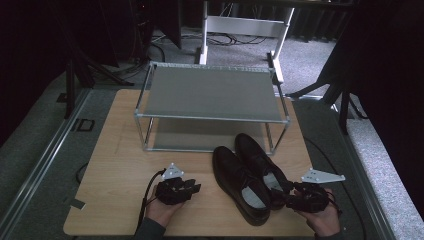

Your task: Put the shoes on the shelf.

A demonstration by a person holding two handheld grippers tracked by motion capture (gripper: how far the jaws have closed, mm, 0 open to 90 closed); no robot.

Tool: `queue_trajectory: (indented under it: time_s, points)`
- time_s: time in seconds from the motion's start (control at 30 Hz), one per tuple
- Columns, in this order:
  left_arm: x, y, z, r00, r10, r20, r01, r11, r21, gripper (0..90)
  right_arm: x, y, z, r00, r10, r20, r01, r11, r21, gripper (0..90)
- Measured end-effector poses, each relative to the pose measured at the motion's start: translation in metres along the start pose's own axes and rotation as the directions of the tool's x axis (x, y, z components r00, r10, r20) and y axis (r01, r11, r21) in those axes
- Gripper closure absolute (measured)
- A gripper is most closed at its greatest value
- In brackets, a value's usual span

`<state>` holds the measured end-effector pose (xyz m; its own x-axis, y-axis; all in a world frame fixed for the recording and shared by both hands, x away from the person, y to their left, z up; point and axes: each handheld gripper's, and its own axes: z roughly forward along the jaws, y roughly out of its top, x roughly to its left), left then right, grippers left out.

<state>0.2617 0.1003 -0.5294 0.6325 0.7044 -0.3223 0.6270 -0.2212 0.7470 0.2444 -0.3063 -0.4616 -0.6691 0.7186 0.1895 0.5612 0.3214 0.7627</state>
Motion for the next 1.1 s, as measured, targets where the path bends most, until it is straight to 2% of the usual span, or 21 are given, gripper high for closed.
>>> queue_trajectory:
  time_s: [0.13,0.27,0.47,0.57,0.67,0.73,0.8,0.9,1.0,1.1]
  points:
    - [0.000,0.001,-0.001,1.0000,0.000,0.001,0.000,1.0000,-0.007,66.1,0.001,0.000,-0.001,0.9999,-0.002,0.012,0.002,0.9999,0.013,43.5]
    - [0.002,0.000,-0.001,1.0000,-0.005,0.002,0.005,0.9999,-0.010,65.9,0.001,0.000,0.002,0.9999,-0.013,0.000,0.013,0.9990,0.044,44.1]
    - [0.002,0.000,0.000,0.9999,-0.010,0.005,0.010,0.9999,-0.007,65.8,-0.003,-0.002,0.007,0.9997,0.002,-0.026,0.001,0.9952,0.098,53.7]
    - [0.002,0.000,0.001,1.0000,-0.007,0.007,0.007,1.0000,-0.003,65.7,-0.003,-0.002,0.007,0.9995,0.005,-0.032,-0.001,0.9950,0.100,56.9]
    - [0.002,0.000,0.001,0.9999,-0.008,0.009,0.008,1.0000,-0.005,65.5,-0.003,0.001,0.009,0.9998,-0.019,0.001,0.018,0.9905,0.136,62.7]
    - [0.002,0.000,0.000,0.9999,-0.011,0.011,0.012,0.9999,-0.009,65.4,-0.003,0.003,0.010,0.9993,-0.036,0.004,0.035,0.9876,0.153,65.4]
    - [0.002,0.000,0.000,0.9999,-0.013,0.011,0.013,0.9999,-0.008,65.3,-0.004,0.004,0.010,0.9991,-0.040,0.016,0.037,0.9844,0.172,72.8]
    - [0.002,-0.001,0.000,0.9999,-0.013,0.011,0.013,0.9999,-0.010,65.1,-0.004,0.006,0.009,0.9987,-0.044,-0.025,0.048,0.9843,0.170,85.8]
    - [0.003,-0.003,0.001,0.9998,-0.019,0.011,0.019,0.9998,-0.009,65.1,-0.004,0.006,0.008,0.9985,-0.045,-0.030,0.050,0.9833,0.175,86.3]
    - [0.003,-0.003,0.001,0.9997,-0.021,0.011,0.021,0.9997,-0.009,64.8,-0.002,0.009,0.009,0.9973,-0.067,-0.030,0.071,0.9796,0.188,86.0]
